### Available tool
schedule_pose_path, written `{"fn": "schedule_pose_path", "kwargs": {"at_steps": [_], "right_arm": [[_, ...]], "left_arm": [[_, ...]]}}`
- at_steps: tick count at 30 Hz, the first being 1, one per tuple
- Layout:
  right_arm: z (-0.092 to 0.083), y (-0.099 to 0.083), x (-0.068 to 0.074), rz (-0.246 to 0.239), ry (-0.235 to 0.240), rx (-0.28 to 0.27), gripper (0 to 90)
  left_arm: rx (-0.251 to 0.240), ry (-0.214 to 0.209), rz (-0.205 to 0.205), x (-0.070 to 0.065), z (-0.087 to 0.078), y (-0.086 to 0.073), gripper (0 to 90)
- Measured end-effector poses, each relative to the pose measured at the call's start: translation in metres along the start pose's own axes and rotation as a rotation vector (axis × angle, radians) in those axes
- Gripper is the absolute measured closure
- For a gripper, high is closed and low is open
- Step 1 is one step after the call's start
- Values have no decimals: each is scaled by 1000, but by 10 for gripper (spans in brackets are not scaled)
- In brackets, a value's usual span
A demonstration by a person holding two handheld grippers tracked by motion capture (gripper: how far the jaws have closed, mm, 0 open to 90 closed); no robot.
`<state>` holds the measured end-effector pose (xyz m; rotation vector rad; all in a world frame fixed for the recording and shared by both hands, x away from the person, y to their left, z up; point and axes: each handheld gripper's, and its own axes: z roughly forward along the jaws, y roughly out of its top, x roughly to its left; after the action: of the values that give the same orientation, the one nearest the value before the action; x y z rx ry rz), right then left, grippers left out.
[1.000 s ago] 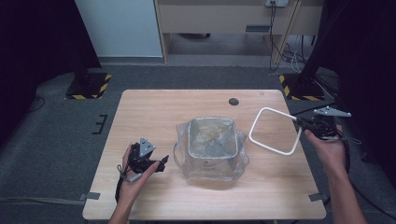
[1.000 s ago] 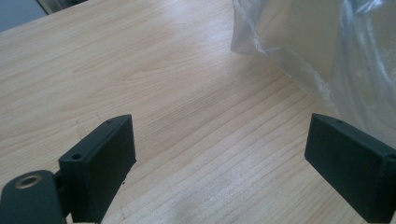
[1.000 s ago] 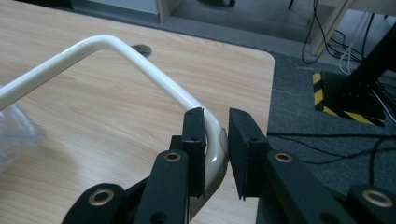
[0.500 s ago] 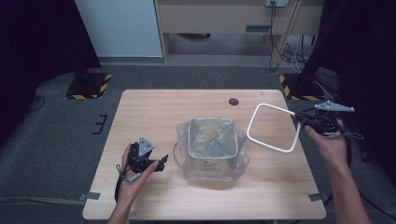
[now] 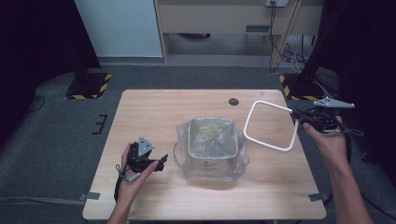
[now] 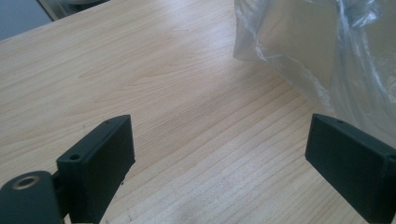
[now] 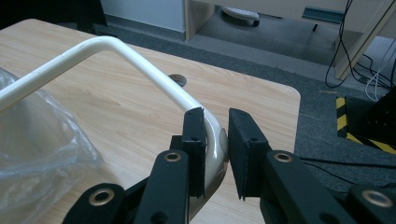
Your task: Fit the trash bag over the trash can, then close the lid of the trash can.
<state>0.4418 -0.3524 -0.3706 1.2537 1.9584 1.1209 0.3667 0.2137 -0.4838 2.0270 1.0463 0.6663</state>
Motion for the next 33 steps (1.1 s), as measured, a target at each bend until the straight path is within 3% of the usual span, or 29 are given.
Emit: {"fn": "schedule_pose_path", "kwargs": {"at_steps": [13, 25, 33], "right_arm": [[0, 14, 16, 0, 58, -31, 772], [17, 29, 46, -22, 121, -35, 773], [32, 39, 74, -47, 179, -22, 773]], "left_arm": [[-10, -5, 7, -4, -2, 4, 76], [-60, -12, -5, -6, -13, 14, 74], [-114, -41, -15, -14, -22, 26, 63]]}}
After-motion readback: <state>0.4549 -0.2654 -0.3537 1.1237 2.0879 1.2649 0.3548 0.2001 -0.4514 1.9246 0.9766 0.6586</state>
